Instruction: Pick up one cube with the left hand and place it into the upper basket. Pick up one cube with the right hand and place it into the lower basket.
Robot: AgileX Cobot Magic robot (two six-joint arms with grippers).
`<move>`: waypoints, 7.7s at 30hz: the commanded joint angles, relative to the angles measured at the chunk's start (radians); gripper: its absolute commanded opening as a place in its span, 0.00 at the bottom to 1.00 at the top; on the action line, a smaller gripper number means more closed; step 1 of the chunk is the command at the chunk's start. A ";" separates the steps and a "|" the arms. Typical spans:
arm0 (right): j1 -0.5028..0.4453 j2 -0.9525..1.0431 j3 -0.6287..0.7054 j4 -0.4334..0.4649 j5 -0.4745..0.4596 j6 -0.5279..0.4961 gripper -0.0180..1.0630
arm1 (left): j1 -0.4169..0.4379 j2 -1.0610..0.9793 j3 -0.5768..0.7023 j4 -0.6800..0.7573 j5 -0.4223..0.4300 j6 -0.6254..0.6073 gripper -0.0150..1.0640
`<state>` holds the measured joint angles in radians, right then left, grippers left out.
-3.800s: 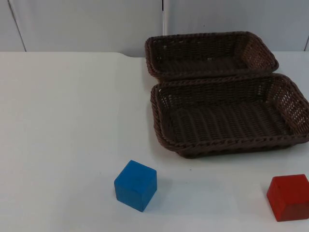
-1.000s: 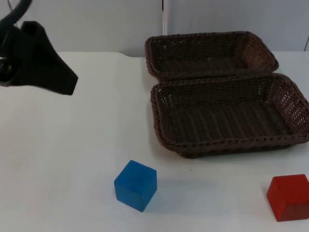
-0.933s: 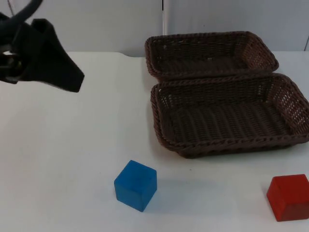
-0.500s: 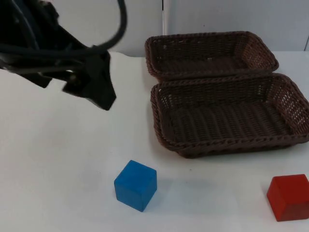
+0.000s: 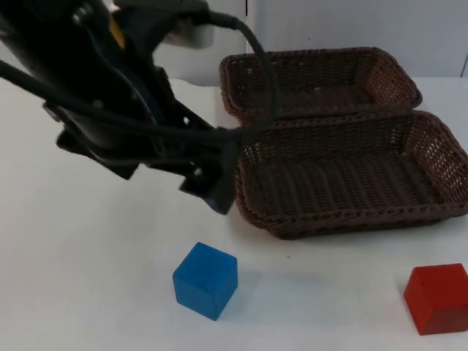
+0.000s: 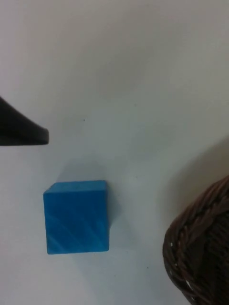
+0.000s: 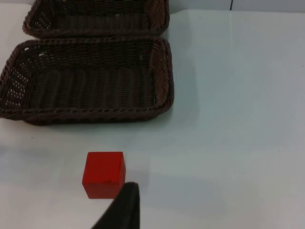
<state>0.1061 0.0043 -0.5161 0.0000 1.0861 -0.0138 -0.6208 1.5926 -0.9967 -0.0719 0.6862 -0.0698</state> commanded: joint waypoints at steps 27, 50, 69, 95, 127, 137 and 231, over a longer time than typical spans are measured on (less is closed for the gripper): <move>-0.004 -0.004 0.000 0.000 -0.006 -0.002 0.99 | -0.032 0.372 -0.007 0.022 -0.262 -0.067 0.99; -0.004 -0.004 0.000 0.000 -0.006 -0.002 0.99 | -0.032 0.424 -0.007 0.031 -0.216 -0.067 0.20; -0.004 -0.004 0.000 0.000 -0.006 -0.002 0.99 | -0.032 0.099 -0.007 0.080 -0.143 -0.067 0.01; -0.004 -0.004 0.000 0.000 -0.006 -0.002 0.99 | -0.030 0.064 -0.023 0.063 -0.226 -0.005 0.01; -0.004 -0.004 0.000 0.000 -0.006 -0.002 0.99 | 0.075 0.793 -1.056 -0.045 -0.265 0.121 0.01; -0.004 -0.004 0.000 0.000 -0.006 -0.002 0.99 | 0.088 1.019 -1.283 -0.045 -0.310 0.168 0.01; -0.004 -0.004 0.000 0.000 -0.006 -0.002 0.99 | 0.115 0.486 -0.775 -0.105 -0.109 0.196 0.99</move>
<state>0.1061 0.0043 -0.5161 0.0000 1.0861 -0.0130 -0.4997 2.1594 -1.8696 -0.1684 0.6479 0.1218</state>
